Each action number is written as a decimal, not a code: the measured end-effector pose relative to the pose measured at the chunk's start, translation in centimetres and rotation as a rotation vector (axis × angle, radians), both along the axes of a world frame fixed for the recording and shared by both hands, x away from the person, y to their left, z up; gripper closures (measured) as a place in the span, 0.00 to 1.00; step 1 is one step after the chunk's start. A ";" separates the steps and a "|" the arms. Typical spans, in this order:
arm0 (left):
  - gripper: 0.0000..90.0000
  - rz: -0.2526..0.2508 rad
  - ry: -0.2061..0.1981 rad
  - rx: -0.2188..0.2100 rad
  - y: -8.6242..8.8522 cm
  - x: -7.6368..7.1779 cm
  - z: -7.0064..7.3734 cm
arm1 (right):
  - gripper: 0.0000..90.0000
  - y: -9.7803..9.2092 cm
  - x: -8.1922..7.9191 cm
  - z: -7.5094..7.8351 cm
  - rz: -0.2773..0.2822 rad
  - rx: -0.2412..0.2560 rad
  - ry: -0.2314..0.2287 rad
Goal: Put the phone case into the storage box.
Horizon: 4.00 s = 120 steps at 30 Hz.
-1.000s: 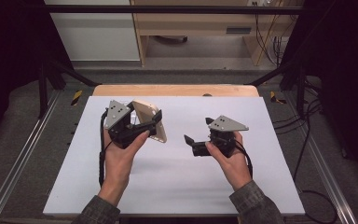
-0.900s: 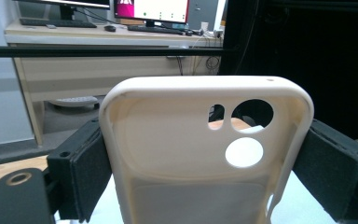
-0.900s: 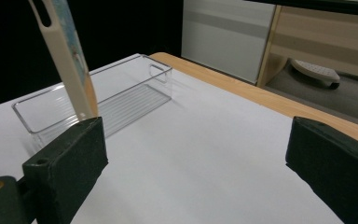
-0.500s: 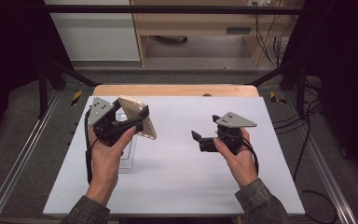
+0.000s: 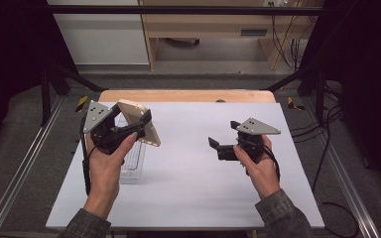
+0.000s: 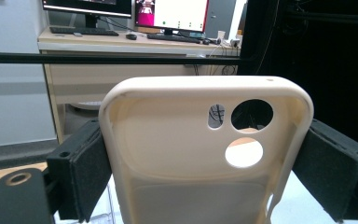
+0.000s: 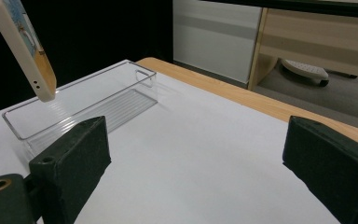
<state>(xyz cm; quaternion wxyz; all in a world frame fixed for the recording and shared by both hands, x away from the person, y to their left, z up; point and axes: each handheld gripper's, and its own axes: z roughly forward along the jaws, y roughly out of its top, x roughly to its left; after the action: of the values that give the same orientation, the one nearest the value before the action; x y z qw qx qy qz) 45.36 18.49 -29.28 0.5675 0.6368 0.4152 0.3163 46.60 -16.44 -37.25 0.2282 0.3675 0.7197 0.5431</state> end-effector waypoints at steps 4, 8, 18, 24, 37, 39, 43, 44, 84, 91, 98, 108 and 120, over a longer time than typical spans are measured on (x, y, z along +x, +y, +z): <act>0.12 0.005 -0.003 -0.001 0.4 0.0 0.2 | 0.11 -0.7 0.0 0.0 -0.002 0.015 0.003; 0.12 0.016 -0.003 0.000 0.7 0.2 0.2 | 0.11 -1.5 0.0 -0.2 -0.015 0.024 0.004; 0.12 0.046 0.001 0.029 1.9 0.7 0.1 | 0.12 -4.4 -0.2 -1.2 -0.090 0.041 -0.009; 0.12 0.073 0.011 0.035 2.8 1.1 -0.1 | 0.11 -6.2 -0.6 -2.8 -0.147 0.054 -0.027; 0.12 0.110 0.026 0.026 3.9 2.6 -0.9 | 0.08 -9.2 -2.4 -6.2 -0.181 0.078 -0.022; 0.12 0.112 0.026 0.027 3.9 2.8 -1.1 | 0.07 -9.5 -2.8 -6.7 -0.183 0.084 -0.025; 0.12 0.122 0.038 0.026 3.8 3.4 -1.6 | 0.07 -10.0 -3.8 -7.7 -0.184 0.110 -0.015; 0.12 0.122 0.040 0.031 3.7 3.6 -1.7 | 0.07 -10.0 -4.0 -8.0 -0.183 0.111 -0.014; 0.12 0.203 0.034 0.070 3.7 10.0 -3.6 | 0.06 -9.5 -5.7 -11.4 -0.165 0.115 -0.084; 0.12 0.216 0.037 0.069 3.8 10.9 -3.9 | 0.06 -9.5 -5.7 -11.4 -0.165 0.108 -0.091; 0.12 0.235 0.048 0.059 4.1 11.7 -3.9 | 0.05 -9.7 -5.7 -11.4 -0.168 0.114 -0.094; 0.12 0.238 0.050 0.062 4.1 12.4 -4.0 | 0.05 -9.7 -5.8 -11.4 -0.169 0.109 -0.095; 0.12 0.268 0.071 0.031 4.7 13.4 -4.9 | 0.05 -9.8 -5.8 -11.3 -0.172 0.110 -0.098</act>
<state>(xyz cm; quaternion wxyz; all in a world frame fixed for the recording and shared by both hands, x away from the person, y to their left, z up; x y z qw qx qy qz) 58.81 23.20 -34.16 0.4953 0.5951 0.5113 0.3730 40.77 -26.24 -48.59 0.2883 0.4130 0.6427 0.5772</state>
